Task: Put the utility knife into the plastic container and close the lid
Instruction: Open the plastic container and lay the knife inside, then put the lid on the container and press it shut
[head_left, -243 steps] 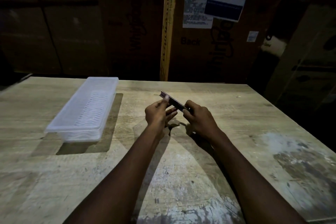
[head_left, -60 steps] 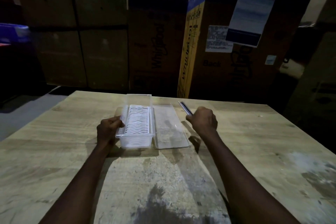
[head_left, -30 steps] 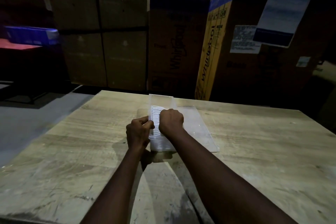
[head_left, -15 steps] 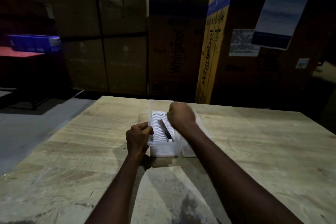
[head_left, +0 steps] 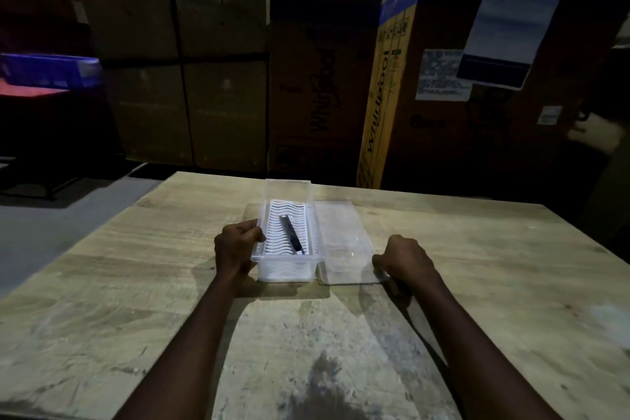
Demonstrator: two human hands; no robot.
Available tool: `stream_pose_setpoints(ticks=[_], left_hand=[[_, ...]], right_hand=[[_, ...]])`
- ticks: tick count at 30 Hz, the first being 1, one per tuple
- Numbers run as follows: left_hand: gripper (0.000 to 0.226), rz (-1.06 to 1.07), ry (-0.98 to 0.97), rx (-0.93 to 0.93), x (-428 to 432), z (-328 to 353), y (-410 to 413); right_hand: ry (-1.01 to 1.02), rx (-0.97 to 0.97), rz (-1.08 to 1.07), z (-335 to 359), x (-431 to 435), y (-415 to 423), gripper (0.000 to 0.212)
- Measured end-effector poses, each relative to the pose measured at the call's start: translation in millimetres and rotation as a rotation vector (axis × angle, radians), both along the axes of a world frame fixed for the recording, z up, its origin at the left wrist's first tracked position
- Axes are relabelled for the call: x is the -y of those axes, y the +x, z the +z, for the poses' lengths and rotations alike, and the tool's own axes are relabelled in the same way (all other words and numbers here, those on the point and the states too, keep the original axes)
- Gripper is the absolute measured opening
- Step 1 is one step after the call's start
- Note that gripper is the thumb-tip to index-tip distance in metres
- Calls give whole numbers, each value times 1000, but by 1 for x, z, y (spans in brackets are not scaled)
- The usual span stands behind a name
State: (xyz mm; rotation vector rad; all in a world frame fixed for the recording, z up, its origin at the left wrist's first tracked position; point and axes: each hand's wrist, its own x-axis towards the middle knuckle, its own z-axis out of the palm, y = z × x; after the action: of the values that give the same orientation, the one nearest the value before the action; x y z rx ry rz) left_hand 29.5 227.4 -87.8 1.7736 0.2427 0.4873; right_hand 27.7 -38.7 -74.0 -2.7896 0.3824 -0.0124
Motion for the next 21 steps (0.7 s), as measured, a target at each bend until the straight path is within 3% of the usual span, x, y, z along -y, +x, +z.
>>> stream_pose_setpoints(ticks=[7,11,16,18,21], left_hand=[[47,-5,-16,-3,1,1,-1],[43,4,-29,10,0,0,0],[44,-18,-8,21,0,2,-2],[39,-24,7,21,0,3,-4],[37,-21,7,7,1,4,-4]], right_hand=[[-9,114,-21,-3,-2,7,10],[332,386,-100,-3,-5,19,12],[919,591,-166,19,-29,26,37],[973,662,-132,27,-42,32,35],[839,804,-46,39,-67,35,23]])
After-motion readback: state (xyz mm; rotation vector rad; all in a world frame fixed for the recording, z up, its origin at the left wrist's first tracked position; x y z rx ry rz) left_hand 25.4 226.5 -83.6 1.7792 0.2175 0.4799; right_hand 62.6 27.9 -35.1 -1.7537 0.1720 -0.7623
